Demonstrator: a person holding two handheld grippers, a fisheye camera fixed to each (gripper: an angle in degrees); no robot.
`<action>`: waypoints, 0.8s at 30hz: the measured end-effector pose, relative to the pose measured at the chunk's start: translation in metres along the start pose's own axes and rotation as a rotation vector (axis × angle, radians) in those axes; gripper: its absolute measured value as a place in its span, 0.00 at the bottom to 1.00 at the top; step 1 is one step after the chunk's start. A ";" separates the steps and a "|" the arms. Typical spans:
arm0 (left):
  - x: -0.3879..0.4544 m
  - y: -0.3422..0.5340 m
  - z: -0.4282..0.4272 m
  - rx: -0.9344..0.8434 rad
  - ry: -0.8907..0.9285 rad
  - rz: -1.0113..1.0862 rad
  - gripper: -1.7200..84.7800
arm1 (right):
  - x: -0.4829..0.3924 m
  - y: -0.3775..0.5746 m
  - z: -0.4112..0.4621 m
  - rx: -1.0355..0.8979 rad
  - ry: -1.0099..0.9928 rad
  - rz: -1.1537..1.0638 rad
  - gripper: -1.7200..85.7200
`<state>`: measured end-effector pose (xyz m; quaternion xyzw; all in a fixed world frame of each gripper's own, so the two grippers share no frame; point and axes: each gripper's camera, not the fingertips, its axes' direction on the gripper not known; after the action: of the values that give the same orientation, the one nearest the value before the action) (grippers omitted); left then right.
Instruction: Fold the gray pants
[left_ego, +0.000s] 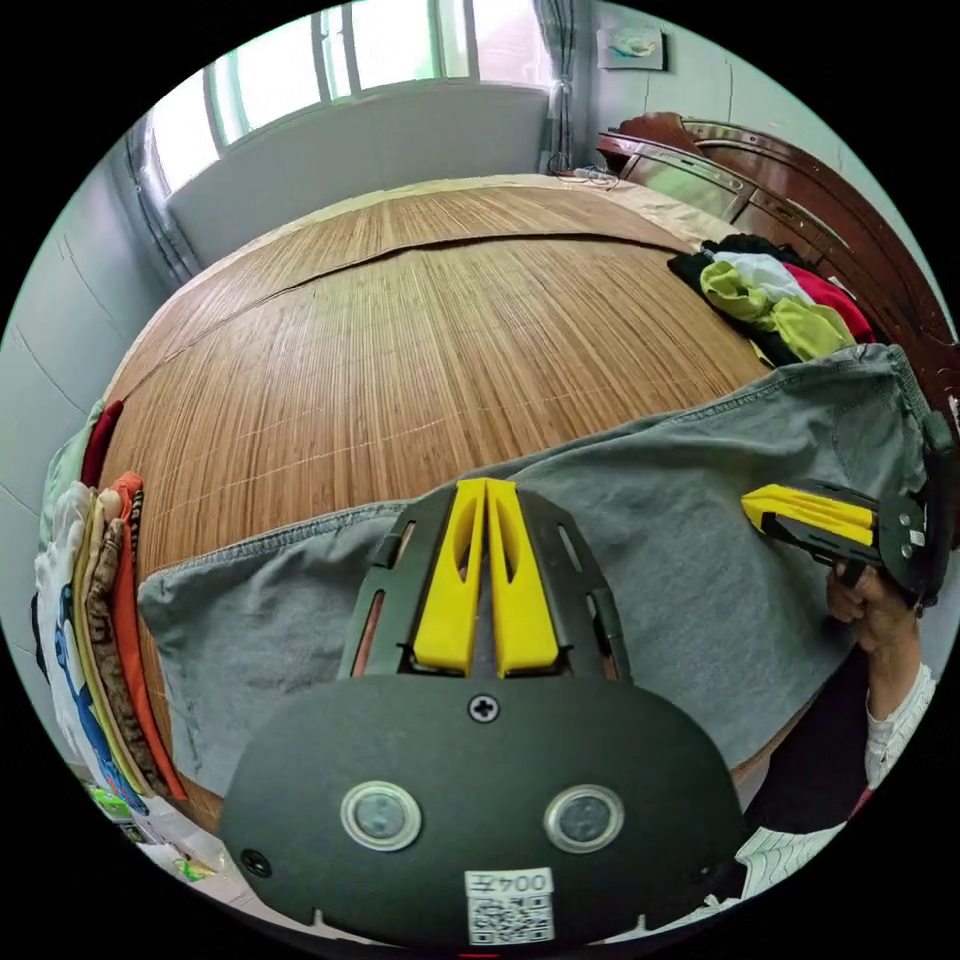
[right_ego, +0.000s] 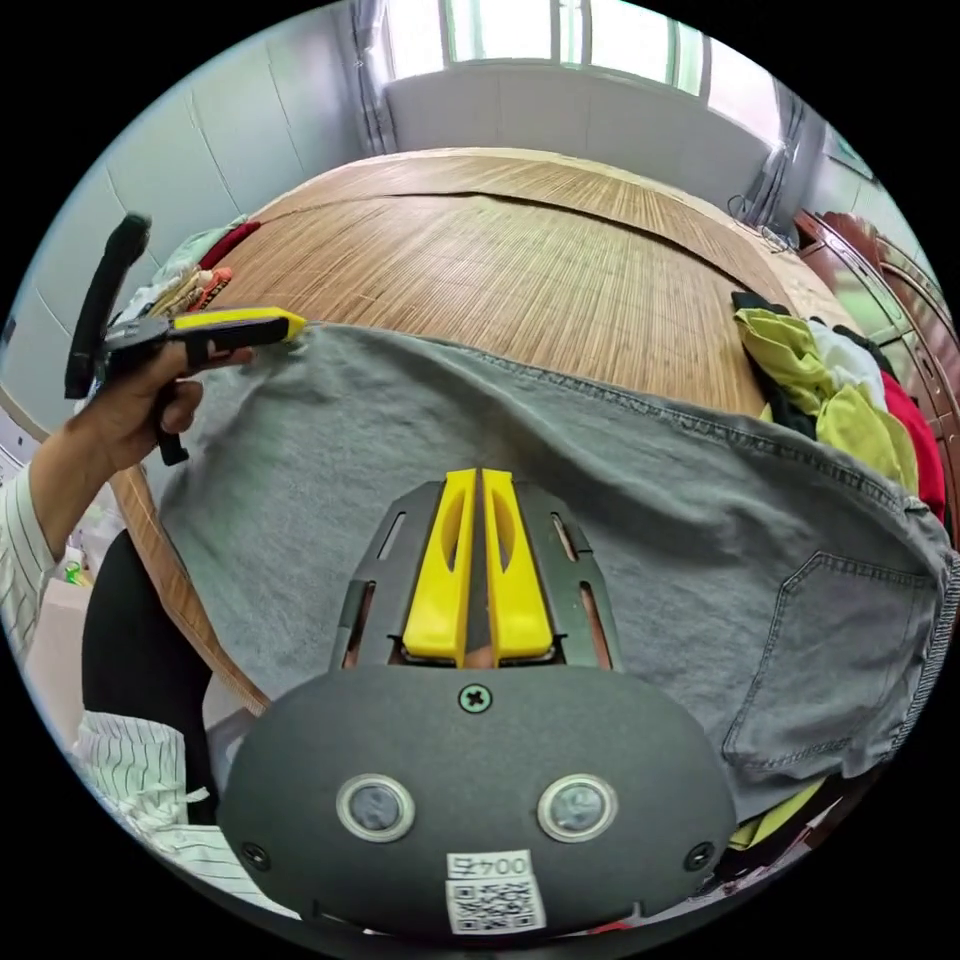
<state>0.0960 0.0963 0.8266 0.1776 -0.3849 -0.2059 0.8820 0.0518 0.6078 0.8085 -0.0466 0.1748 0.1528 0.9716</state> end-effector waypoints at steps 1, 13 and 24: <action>-0.009 0.003 -0.016 0.057 0.013 -0.042 0.02 | -0.005 -0.002 -0.007 0.004 0.026 -0.009 0.07; -0.182 0.214 -0.138 0.195 0.033 -0.497 0.07 | -0.050 0.057 -0.096 0.228 -0.117 0.034 0.10; -0.260 0.267 -0.107 0.191 -0.046 -0.695 0.18 | -0.164 0.056 -0.133 0.247 -0.234 -0.043 0.08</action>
<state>0.0766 0.4706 0.7269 0.3746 -0.3388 -0.4604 0.7300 -0.1556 0.5961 0.7399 0.0877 0.0771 0.1135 0.9867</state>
